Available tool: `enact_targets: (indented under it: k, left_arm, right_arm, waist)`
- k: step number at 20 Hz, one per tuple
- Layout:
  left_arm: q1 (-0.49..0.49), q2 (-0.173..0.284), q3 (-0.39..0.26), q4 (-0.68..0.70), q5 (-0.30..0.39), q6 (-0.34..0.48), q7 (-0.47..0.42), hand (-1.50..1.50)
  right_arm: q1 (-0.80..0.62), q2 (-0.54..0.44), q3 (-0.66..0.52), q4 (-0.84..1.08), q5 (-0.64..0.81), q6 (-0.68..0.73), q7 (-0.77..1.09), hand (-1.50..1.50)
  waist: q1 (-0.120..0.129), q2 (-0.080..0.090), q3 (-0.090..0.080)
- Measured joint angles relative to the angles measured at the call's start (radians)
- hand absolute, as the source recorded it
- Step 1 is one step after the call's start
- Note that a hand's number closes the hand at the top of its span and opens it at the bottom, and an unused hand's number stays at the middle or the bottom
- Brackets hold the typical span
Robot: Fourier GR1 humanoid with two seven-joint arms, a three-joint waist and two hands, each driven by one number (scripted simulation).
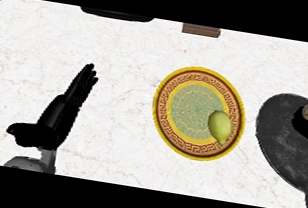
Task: Pick the cupcake from the plate and place it in the pan
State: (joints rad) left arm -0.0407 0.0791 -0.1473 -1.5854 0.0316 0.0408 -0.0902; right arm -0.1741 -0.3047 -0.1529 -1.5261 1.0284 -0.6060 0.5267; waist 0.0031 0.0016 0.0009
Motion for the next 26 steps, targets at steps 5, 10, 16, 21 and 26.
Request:
enact_targets:
  k: [5, 10, 16, 21, 26]
  left_arm:
    - [0.019, -0.008, -0.009, -0.016, -0.010, -0.004, 0.005, 0.00]
    - [0.013, -0.018, -0.015, 0.006, -0.018, -0.003, -0.018, 0.00]
    - [-0.002, -0.017, -0.003, 0.025, -0.012, -0.013, -0.025, 0.00]
    - [0.007, -0.024, -0.003, 0.031, -0.018, -0.011, -0.033, 0.00]
    - [0.022, -0.030, -0.012, 0.006, -0.032, 0.002, -0.015, 0.00]
  right_arm:
    - [-0.105, -0.073, -0.090, 0.244, -0.141, -0.074, -0.170, 1.50]
    - [-0.142, -0.110, -0.091, 0.427, -0.237, 0.134, -0.171, -1.50]
    - [-0.253, -0.122, -0.142, 0.662, -0.401, 0.282, -0.340, -1.50]
    - [-0.330, -0.110, -0.218, 0.781, -0.485, 0.216, -0.522, -1.50]
    - [-0.308, -0.099, -0.312, 0.754, -0.616, 0.195, -0.670, -1.50]
  waist:
    - [0.005, 0.000, 0.000]
    - [0.017, 0.006, 0.000]
    - [0.020, 0.006, 0.000]
    - [0.015, 0.004, 0.000]
    - [0.004, 0.000, 0.000]
